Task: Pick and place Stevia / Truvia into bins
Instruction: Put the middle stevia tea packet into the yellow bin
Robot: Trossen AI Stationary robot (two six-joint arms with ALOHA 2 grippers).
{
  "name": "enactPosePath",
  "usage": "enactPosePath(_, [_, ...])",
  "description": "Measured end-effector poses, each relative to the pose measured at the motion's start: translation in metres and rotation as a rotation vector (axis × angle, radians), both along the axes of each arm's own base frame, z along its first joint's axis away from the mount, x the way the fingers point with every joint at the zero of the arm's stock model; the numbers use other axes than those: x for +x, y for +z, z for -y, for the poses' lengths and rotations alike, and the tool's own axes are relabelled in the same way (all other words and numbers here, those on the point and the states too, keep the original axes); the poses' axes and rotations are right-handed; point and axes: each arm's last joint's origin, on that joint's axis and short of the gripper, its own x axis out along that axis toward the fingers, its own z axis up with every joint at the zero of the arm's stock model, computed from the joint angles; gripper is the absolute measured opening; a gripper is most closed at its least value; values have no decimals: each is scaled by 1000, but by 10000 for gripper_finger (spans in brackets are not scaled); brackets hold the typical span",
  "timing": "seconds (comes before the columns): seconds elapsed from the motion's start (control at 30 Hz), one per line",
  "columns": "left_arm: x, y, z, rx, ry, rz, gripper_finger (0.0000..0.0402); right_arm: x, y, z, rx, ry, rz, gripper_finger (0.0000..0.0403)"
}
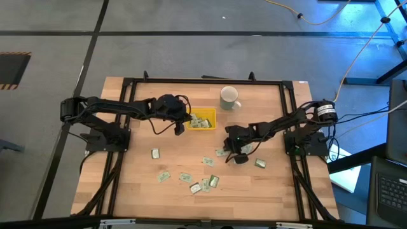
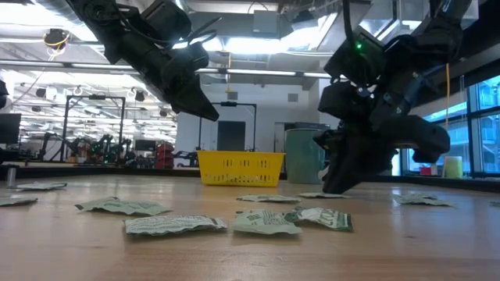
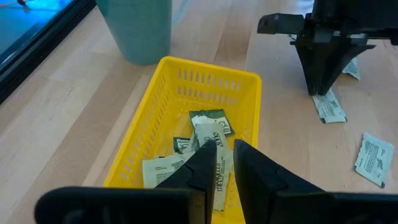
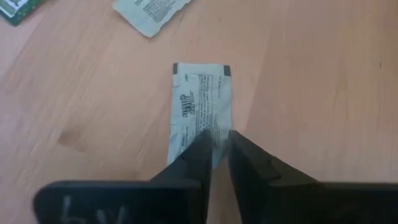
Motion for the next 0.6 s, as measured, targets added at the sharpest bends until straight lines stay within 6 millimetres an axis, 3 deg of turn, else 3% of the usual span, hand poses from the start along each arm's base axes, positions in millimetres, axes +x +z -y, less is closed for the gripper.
enactPosePath(0.17, [0, 0, 0, 0, 0, 0, 45, 0, 0, 0, -9, -3, -3, 11])
enactPosePath(0.37, [0, 0, 0, 0, 0, 0, 45, 4, 6, 0, -6, -7, 22, 6])
enactPosePath(0.47, [0, 0, 0, 0, 0, 0, 45, 7, 17, 0, -13, -1, 21, 2])
enactPosePath(0.6, [0, 0, 0, 0, 0, 0, 45, 19, 48, 2, -80, -54, 95, 2])
